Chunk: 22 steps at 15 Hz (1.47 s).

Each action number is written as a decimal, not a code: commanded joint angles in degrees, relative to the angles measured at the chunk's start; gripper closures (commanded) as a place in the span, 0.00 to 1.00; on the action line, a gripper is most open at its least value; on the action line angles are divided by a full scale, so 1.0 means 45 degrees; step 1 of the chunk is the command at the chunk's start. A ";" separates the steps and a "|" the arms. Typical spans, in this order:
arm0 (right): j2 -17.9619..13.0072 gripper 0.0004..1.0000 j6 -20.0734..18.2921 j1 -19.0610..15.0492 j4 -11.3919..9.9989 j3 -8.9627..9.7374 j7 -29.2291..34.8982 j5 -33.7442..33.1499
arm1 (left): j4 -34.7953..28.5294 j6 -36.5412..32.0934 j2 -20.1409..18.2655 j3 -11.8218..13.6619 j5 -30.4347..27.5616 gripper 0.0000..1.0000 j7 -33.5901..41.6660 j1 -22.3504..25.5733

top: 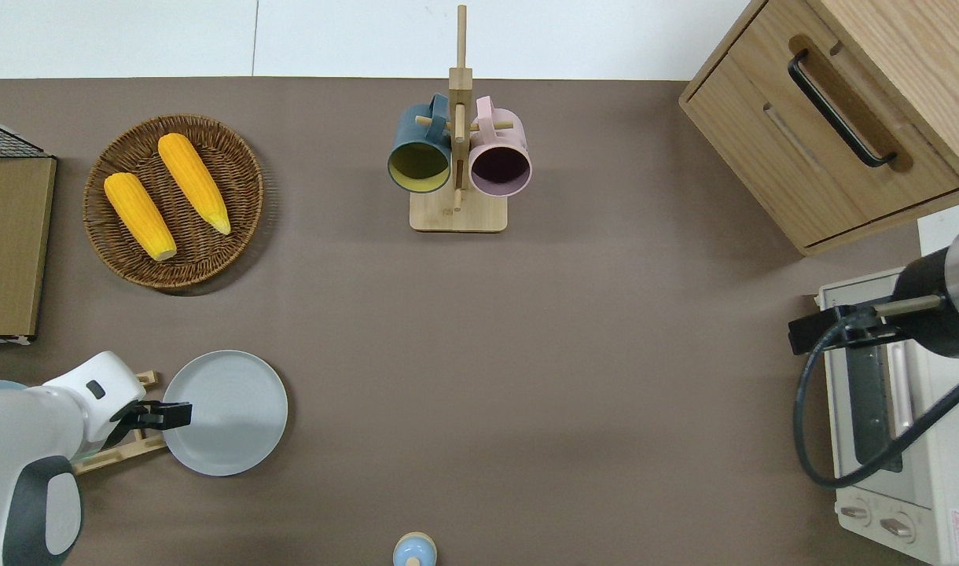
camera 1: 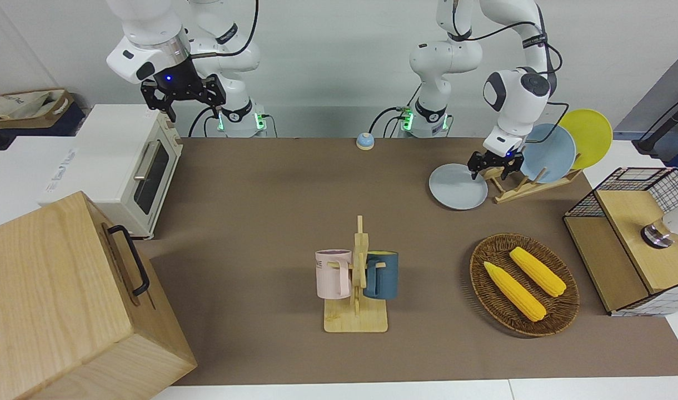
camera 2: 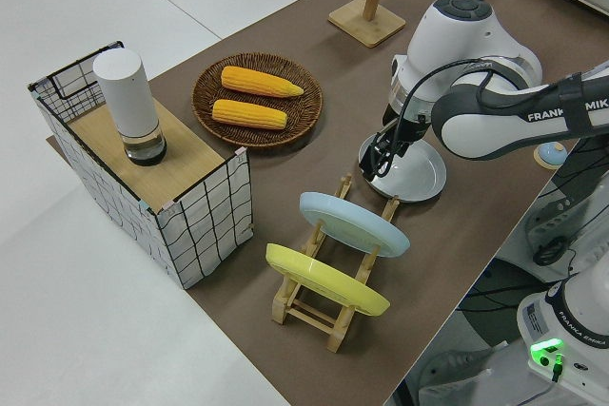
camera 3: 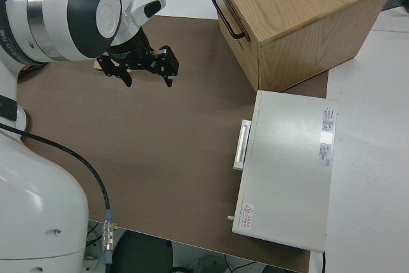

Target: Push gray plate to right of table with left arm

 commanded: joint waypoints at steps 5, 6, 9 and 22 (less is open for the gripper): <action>-0.0032 0.02 -0.0199 -0.0238 0.0119 0.0205 0.0167 0.0055 | -0.0503 0.1622 0.1112 -0.0030 0.0223 0.01 0.0136 0.0220; -0.0032 0.02 -0.0199 -0.0238 0.0119 0.0205 0.0148 0.0055 | -0.0503 0.1721 0.1230 -0.0030 0.0223 0.01 0.0117 0.0220; -0.0032 0.02 -0.0199 -0.0238 0.0119 0.0205 0.0148 0.0055 | -0.0503 0.2071 0.1562 -0.0030 0.0203 0.06 0.0136 0.0240; -0.0032 0.02 -0.0199 -0.0238 0.0119 0.0205 0.0148 0.0055 | -0.0483 0.2034 0.1446 -0.0030 0.0223 1.00 -0.0078 0.0220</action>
